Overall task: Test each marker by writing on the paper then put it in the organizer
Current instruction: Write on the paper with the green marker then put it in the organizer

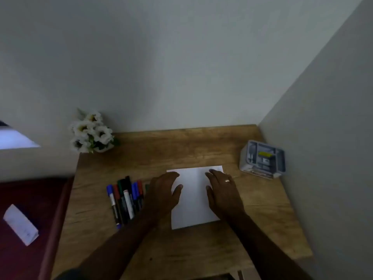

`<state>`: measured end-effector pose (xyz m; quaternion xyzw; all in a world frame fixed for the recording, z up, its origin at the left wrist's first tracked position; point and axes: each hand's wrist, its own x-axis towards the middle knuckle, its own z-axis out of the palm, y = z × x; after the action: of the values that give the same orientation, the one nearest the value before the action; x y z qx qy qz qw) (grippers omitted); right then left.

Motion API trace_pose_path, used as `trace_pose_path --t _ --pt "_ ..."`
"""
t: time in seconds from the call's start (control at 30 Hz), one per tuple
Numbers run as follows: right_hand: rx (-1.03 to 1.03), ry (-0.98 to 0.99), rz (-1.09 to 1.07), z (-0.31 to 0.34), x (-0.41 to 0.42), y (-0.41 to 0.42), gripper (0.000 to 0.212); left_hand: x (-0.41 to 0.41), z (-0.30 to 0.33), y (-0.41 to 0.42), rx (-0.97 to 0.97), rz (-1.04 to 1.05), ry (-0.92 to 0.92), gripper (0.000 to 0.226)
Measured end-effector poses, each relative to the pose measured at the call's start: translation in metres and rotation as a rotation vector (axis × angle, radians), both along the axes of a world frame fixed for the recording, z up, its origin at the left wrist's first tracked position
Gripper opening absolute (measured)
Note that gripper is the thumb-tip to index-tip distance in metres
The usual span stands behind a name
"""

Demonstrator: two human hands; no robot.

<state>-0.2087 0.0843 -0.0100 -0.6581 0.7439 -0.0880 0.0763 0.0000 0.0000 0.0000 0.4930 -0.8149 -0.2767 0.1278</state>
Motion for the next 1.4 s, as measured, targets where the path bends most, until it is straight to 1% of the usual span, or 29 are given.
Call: trace_pose_path --t 0.03,0.13,0.2,0.43,0.53,0.73,0.87,0.93,1.03,1.13,1.23,1.27,1.33,1.4 --pt "0.020 -0.009 -0.005 -0.008 -0.003 0.002 0.047 0.000 -0.011 0.000 0.033 -0.015 -0.040 0.056" --pt "0.038 -0.006 -0.023 -0.031 -0.010 0.006 0.051 0.002 -0.038 0.000 0.034 -0.048 -0.139 0.073" --pt "0.033 -0.022 -0.010 -0.044 -0.009 0.001 0.050 0.001 -0.055 -0.002 0.032 -0.050 -0.175 0.078" --pt "-0.096 -0.060 -0.027 -0.071 -0.007 -0.005 0.048 -0.004 -0.081 0.010 -0.173 -0.032 -0.278 0.076" --pt "-0.107 -0.045 -0.035 -0.075 -0.005 -0.004 0.049 -0.004 -0.083 0.009 -0.189 -0.038 -0.258 0.078" --pt "-0.186 -0.033 0.014 -0.081 -0.008 -0.004 0.046 -0.001 -0.084 0.006 -0.220 -0.057 -0.301 0.086" --pt "-0.210 -0.060 0.063 -0.079 -0.012 0.000 0.050 0.000 -0.075 0.006 -0.275 -0.076 -0.339 0.074" --pt "-0.209 -0.068 0.093 -0.077 -0.011 0.006 0.051 0.005 -0.071 0.010 -0.305 -0.061 -0.300 0.072" --pt "-0.238 -0.086 0.095 -0.074 -0.008 0.014 0.041 0.017 -0.065 0.010 -0.268 -0.054 -0.126 0.062" --pt "-0.268 -0.082 0.079 -0.072 -0.001 0.020 0.035 0.029 -0.060 0.011 -0.233 -0.138 0.079 0.044" --pt "-0.389 -0.076 0.064 -0.071 0.004 0.020 0.028 0.042 -0.057 0.005 -0.309 -0.123 0.279 0.025" --pt "-0.436 -0.065 0.068 -0.070 0.007 0.018 0.025 0.048 -0.056 -0.001 -0.330 -0.102 0.302 0.019" --pt "-0.523 -0.051 0.099 -0.062 0.017 0.012 0.019 0.063 -0.055 -0.018 -0.374 -0.081 0.251 0.013" --pt "-0.512 -0.079 0.155 -0.049 0.038 0.007 0.018 0.078 -0.055 -0.034 -0.368 -0.086 0.131 0.012"
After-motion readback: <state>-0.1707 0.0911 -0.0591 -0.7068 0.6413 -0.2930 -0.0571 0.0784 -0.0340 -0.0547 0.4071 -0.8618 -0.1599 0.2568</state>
